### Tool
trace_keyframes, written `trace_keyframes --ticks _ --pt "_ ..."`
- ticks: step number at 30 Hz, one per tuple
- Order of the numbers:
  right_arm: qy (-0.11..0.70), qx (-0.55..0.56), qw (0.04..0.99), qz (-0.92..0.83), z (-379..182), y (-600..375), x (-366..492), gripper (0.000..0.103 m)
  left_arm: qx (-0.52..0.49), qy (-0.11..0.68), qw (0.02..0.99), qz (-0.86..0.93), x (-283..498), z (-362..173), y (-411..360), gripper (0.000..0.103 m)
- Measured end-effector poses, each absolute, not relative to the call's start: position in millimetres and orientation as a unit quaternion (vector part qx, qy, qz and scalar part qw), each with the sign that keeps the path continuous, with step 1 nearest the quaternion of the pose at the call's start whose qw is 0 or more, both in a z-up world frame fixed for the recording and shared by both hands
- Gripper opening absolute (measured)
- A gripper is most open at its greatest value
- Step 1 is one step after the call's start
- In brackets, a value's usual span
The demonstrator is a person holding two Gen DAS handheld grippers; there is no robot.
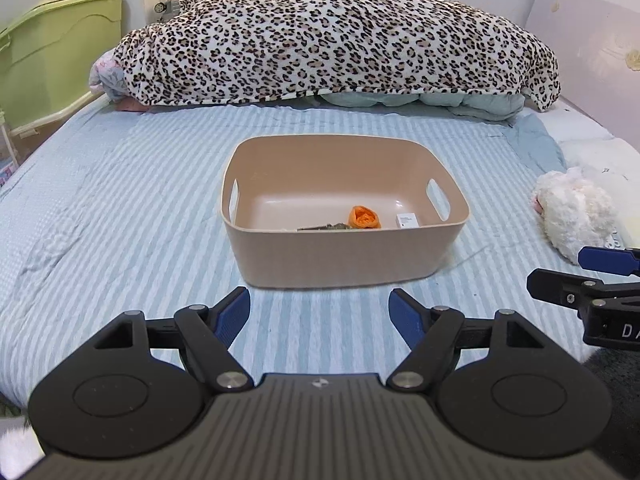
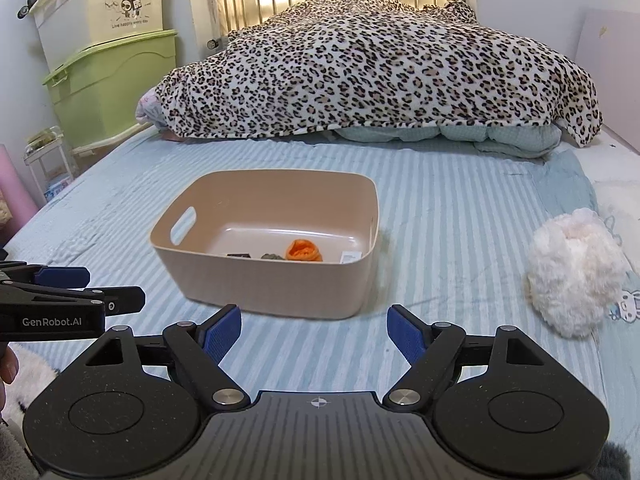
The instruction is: Organize objects
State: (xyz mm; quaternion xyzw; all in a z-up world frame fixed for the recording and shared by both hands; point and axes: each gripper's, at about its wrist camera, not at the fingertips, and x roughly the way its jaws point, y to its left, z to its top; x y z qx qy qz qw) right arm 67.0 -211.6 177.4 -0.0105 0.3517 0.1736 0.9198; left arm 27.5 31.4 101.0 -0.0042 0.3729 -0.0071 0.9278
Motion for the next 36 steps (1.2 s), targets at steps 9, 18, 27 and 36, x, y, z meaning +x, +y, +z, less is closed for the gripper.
trace_keyframes --ticks 9,18,27,36 --pt "0.347 0.000 0.921 0.179 192.1 -225.1 35.4 0.082 0.000 0.370 0.929 -0.011 -6.5 108.4 29.9 0.077" --pt "0.352 0.015 0.918 0.179 194.6 -229.0 18.8 0.082 0.005 0.362 0.932 -0.018 -34.9 122.5 20.7 0.077" --pt "0.353 0.022 0.916 0.191 200.1 -227.7 5.3 0.087 0.016 0.356 0.934 -0.007 -50.7 127.8 17.9 0.077" --pt "0.348 0.020 0.917 0.196 207.4 -225.7 -2.4 0.088 0.019 0.357 0.934 -0.008 -55.6 129.3 16.6 0.077"
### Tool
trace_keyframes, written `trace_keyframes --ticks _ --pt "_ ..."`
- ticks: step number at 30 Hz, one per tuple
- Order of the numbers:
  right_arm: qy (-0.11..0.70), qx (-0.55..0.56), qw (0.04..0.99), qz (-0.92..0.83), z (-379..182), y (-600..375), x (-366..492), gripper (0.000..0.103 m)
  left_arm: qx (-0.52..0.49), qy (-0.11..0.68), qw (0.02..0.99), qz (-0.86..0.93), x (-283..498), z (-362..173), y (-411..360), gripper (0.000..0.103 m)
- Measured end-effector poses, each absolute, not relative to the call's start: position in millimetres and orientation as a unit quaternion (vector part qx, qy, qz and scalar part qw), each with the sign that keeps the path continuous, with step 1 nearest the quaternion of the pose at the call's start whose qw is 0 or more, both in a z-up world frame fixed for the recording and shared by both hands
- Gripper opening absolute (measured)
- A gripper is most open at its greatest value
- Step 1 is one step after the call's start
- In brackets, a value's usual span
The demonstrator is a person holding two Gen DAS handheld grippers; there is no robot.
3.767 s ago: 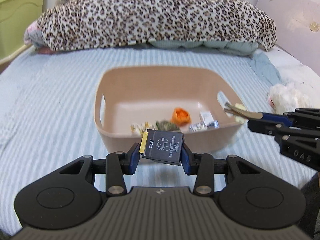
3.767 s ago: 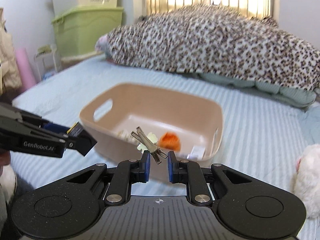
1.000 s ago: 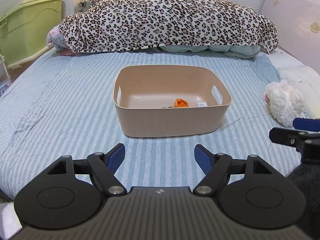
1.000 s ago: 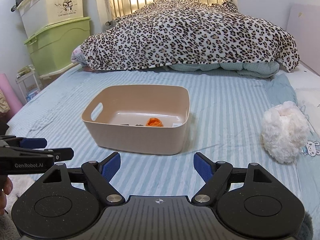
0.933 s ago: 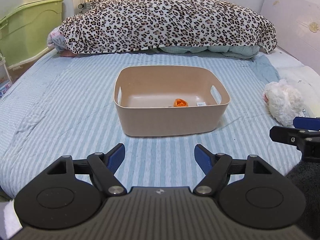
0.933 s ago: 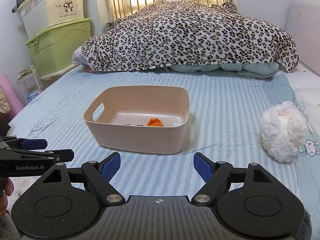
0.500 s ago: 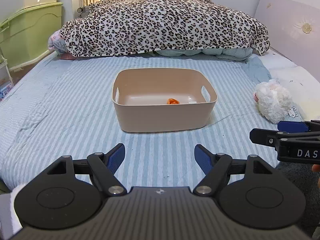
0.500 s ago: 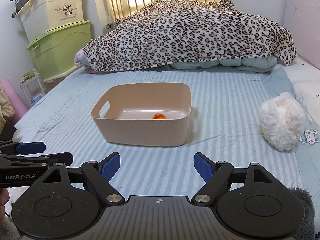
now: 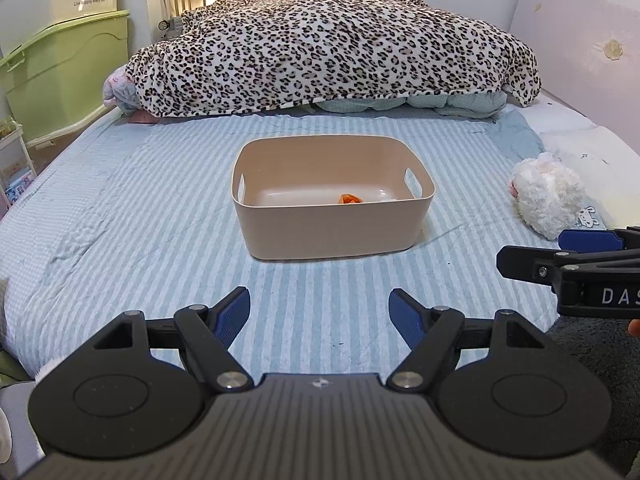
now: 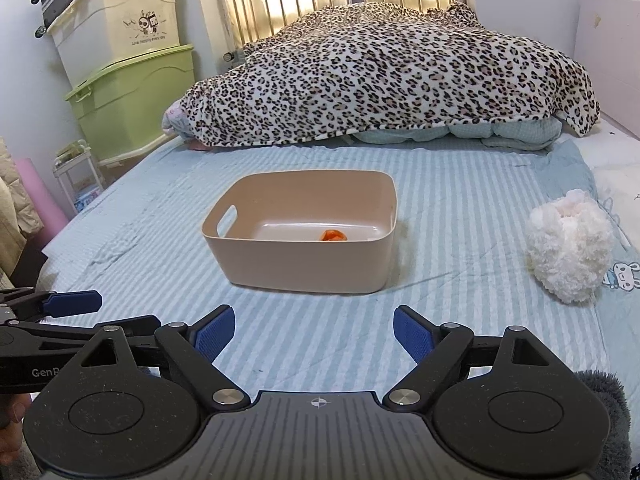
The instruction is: Organize objects
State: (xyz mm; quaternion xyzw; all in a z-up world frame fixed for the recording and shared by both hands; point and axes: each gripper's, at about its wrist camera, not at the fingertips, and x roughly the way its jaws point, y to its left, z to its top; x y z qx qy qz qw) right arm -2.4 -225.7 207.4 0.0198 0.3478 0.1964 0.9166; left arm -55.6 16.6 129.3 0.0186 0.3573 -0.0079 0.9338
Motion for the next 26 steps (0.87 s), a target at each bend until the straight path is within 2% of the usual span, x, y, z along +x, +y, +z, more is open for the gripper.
trace_keyframes --ticks 23,26 --pt "0.352 0.022 0.914 0.199 207.9 -221.7 -6.6 0.089 0.020 0.351 0.936 -0.019 -56.4 134.0 8.5 0.077" --pt "0.354 0.023 0.914 0.199 207.0 -221.3 -6.2 0.090 0.015 0.352 0.935 -0.022 -54.4 133.6 9.0 0.081"
